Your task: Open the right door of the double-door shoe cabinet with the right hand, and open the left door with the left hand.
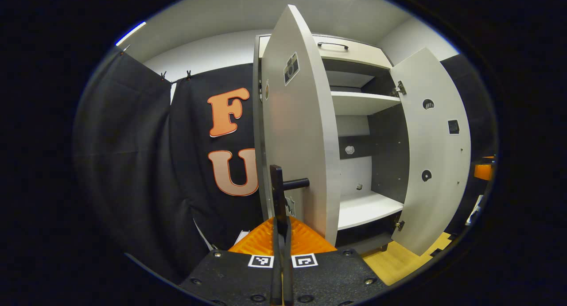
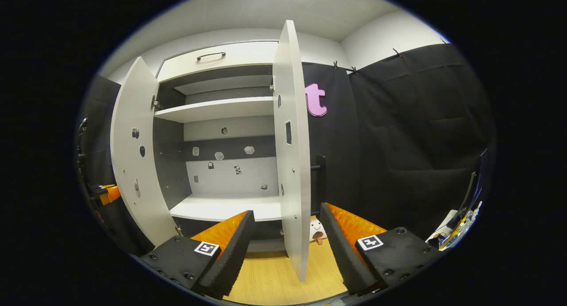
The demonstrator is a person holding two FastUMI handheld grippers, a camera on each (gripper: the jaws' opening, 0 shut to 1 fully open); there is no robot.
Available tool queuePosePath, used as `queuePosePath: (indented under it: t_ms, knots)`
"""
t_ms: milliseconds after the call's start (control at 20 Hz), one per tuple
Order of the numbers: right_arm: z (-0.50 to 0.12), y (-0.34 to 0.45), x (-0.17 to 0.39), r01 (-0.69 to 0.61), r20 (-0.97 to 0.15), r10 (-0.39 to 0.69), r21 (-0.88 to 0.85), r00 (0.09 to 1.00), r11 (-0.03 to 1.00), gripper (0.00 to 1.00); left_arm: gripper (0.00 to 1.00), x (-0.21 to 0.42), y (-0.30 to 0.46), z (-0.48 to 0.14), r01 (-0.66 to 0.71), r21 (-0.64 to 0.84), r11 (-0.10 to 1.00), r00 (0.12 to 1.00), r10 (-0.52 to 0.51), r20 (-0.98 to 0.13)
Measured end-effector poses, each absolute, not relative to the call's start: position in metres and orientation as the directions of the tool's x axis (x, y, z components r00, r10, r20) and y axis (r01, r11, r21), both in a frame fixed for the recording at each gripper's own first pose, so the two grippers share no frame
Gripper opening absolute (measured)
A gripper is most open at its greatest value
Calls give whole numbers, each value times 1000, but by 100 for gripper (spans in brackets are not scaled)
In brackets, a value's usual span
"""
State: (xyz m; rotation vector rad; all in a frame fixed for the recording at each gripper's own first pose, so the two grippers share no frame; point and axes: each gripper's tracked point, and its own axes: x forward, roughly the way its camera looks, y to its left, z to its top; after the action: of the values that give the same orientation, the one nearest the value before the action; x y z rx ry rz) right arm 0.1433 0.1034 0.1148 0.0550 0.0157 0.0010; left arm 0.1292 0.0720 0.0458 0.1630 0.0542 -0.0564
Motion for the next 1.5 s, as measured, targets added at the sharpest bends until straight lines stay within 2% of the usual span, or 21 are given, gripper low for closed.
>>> queuePosePath:
  t_ms: [700, 1150, 1450, 1500]
  knots:
    - [113, 116, 153, -38, -20, 39, 23, 999, 999, 98, 0, 109, 139, 55, -28, 120, 992, 997, 35, -63]
    - [113, 113, 146, -40, -19, 40, 10, 999, 999, 98, 1, 70, 136, 46, -9, 65, 998, 994, 15, -104]
    - [115, 98, 139, -11, -12, 11, 3, 1000, 1000, 98, 0, 37, 116, 64, -40, 82, 996, 995, 47, -84]
    - [116, 96, 138, -9, -11, 9, 4, 1000, 1000, 98, 4, 33, 112, 68, -40, 77, 996, 996, 46, -78]
